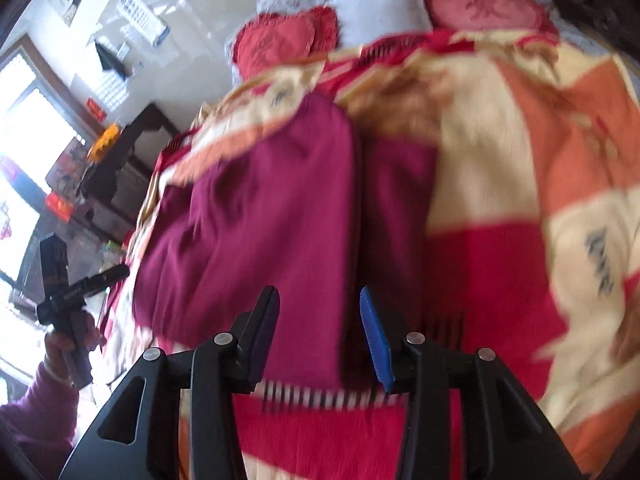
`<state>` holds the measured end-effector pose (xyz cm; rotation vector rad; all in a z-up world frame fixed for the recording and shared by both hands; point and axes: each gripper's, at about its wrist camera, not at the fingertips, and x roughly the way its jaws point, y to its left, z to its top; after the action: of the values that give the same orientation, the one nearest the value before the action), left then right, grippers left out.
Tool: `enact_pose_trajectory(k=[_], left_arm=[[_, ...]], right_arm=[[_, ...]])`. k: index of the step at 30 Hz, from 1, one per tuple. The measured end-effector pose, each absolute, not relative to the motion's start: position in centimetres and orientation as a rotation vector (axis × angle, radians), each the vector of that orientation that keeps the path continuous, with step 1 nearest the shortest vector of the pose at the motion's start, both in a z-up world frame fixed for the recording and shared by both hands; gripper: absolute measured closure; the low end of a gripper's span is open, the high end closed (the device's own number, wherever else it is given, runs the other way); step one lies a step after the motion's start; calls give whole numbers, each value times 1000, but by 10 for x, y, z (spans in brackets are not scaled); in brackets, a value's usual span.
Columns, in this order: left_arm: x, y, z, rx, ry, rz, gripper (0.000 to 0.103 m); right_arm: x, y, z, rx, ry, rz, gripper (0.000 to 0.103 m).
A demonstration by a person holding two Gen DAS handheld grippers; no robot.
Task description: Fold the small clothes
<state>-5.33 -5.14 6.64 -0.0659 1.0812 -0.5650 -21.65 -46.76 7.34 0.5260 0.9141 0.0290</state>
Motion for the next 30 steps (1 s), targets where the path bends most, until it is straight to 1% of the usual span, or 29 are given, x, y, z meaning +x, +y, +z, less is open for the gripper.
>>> enact_pose_trajectory(k=[1,4,8,11,13,16,17,18,19,20,25,30], left_arm=[[-58,-52,60,-51,1099,-564,22],[-69,-50,43,-22,1137,-531,22],[-78,-41,34,-28,1145,-503,22],[-80,-40,32,-22,1142,-498,22],[-80,-41,34,-15,1141,-490,22],[-83,-41,42,4,1113,-475,22],[-84,-41,47,12,1096,-468,22],[-85,-40,50,14,1084,-464,22],[-84,-41,53,12,1074,-459,22],[-83,-41,55,8,1067,-456,22],[-74,-51,62,0,1045,-435,22],[-67,-59,60,13,1052,-416,22]], right_arm=[[-218,-462,65,518,935,35,80],[-218,-453,44,483,983,11,103],[-239,-462,56,498,950,-22,103],[-246,-467,49,495,978,-67,103],[-243,-467,39,509,1006,-73,103],[-242,-465,51,516,993,-88,103],[-242,-465,59,513,973,-103,102],[-242,-464,68,500,946,-128,98],[-240,-462,79,487,919,-130,92],[-238,-461,84,481,905,-126,90],[-189,-434,99,408,890,-87,90],[-133,-403,88,350,914,-26,90]])
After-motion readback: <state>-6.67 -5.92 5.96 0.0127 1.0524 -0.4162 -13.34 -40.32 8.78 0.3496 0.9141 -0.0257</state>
